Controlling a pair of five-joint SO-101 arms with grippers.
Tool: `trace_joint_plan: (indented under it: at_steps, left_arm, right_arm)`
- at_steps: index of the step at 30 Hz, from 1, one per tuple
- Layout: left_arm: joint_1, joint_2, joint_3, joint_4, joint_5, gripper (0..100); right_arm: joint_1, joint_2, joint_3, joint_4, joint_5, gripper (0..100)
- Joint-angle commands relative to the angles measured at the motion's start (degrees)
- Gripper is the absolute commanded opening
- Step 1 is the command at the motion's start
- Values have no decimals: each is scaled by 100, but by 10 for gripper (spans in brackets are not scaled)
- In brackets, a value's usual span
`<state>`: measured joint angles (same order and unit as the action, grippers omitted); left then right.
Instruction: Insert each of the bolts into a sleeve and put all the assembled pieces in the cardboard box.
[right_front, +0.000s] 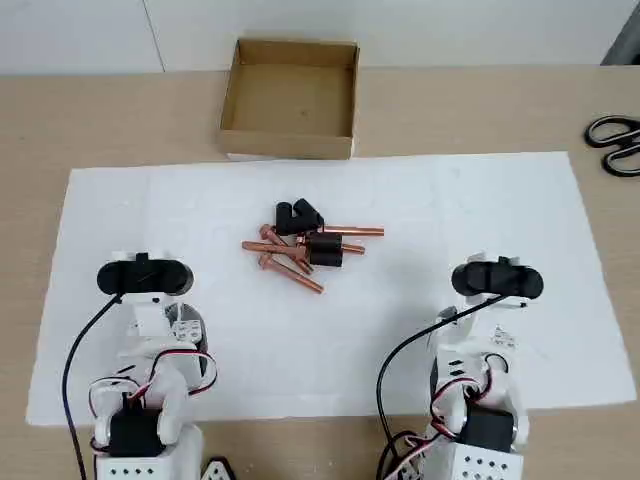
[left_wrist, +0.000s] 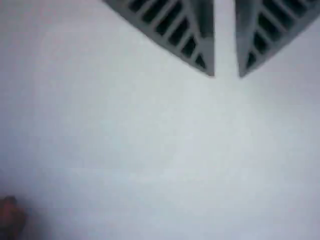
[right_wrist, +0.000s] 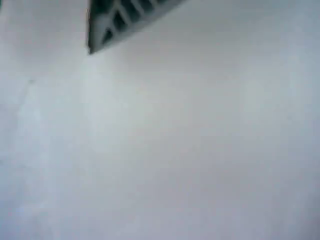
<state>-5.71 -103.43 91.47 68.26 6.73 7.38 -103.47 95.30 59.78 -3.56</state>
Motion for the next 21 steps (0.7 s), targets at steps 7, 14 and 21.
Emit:
trace_joint_plan:
  at_steps: [7,14,21]
  left_arm:
    - [26,-88,-31,9,-18,22]
    - [18,-88,-31,9,-18,22]
    - [9,-88,57,-334,-18,22]
  right_arm:
    - [22,-57,-53,-119,35,123]
    - [22,-57,-53,-127,26,123]
    - [374,-48,-229,-338,1187,125]
